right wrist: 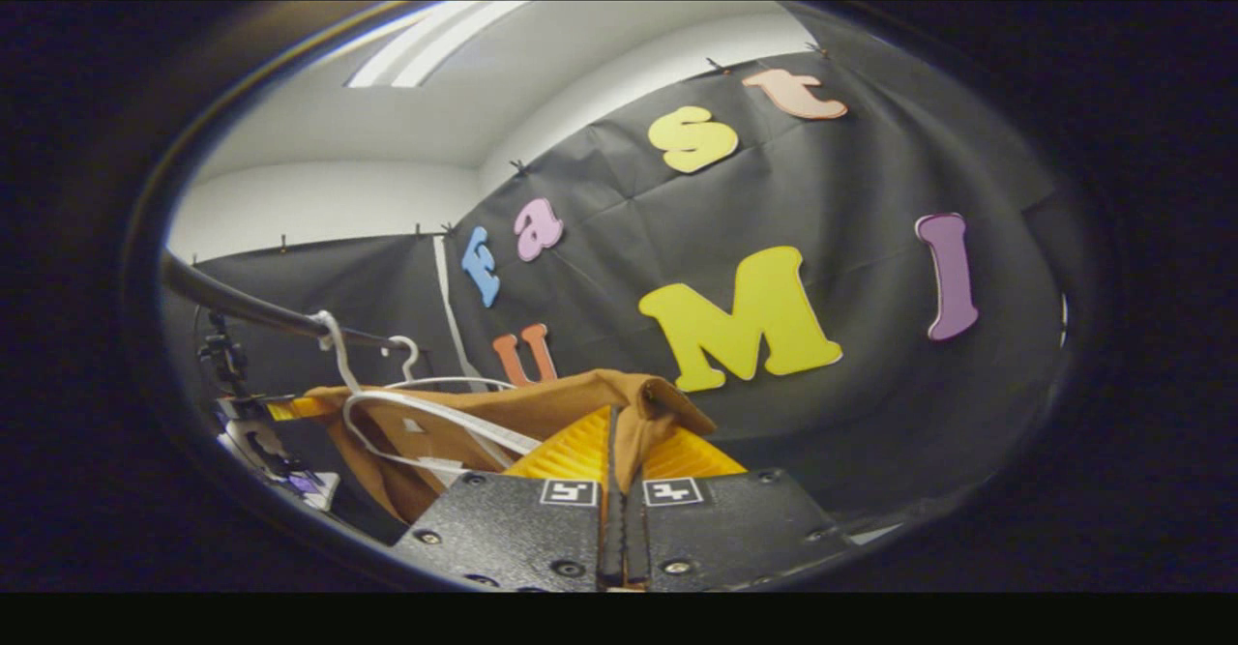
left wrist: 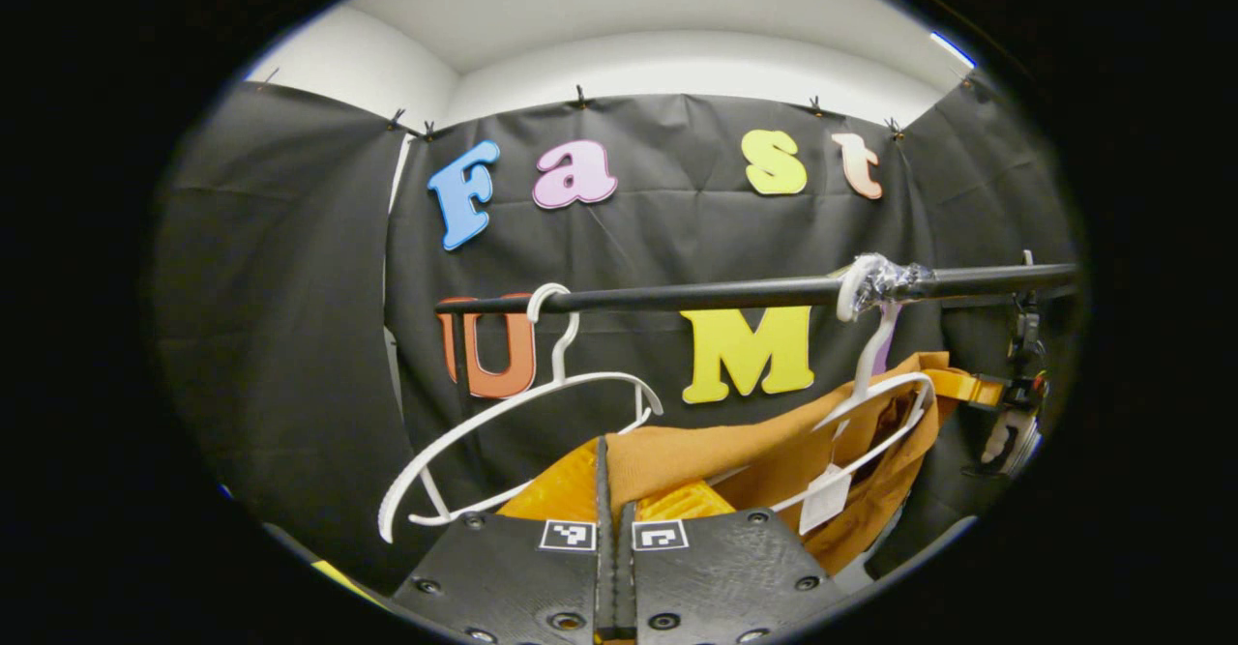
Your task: Grasp the clothes on the hanger with both hands and then place them into the laundry hamper below.
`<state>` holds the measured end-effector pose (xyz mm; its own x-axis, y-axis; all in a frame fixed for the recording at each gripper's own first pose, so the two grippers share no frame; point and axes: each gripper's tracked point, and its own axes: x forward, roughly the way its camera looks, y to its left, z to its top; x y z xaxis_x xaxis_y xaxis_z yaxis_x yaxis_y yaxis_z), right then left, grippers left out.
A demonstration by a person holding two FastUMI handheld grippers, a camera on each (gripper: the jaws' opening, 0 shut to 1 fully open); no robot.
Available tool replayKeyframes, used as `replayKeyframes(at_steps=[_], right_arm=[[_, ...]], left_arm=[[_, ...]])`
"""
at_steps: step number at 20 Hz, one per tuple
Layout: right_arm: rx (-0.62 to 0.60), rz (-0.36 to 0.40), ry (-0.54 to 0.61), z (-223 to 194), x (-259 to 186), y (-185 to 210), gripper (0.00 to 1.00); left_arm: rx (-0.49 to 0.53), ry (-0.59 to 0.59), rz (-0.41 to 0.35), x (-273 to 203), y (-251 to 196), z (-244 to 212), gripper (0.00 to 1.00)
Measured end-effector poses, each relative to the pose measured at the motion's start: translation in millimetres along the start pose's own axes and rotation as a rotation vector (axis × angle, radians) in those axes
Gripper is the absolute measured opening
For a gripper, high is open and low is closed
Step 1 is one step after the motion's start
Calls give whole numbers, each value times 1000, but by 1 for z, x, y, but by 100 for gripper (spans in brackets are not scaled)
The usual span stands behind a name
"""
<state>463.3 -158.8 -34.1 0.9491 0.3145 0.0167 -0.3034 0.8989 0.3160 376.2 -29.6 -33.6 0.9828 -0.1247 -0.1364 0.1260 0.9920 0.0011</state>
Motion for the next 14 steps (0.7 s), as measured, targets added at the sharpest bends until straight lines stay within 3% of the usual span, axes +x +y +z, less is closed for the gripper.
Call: replayKeyframes(at_steps=[1,3,5,6,8,10,14], right_arm=[[28,4,3,1,1,2,5],[84,49,-3,6,4,8,4],[66,100,13,5,10,11,4],[73,90,28,3,14,5,4],[207,99,55,5,17,-3,4],[257,98,49,0,24,-8,4],[266,134,121,-25,39,-2,4]], left_arm=[[-4,-4,-2,0,1,1,0],[-10,-2,-3,2,5,3,4],[-41,-2,-13,5,8,4,0],[-63,-8,-4,5,11,5,0],[-149,6,-4,1,22,0,4],[-226,19,-34,3,20,-1,0],[-159,54,-20,5,33,-19,5]])
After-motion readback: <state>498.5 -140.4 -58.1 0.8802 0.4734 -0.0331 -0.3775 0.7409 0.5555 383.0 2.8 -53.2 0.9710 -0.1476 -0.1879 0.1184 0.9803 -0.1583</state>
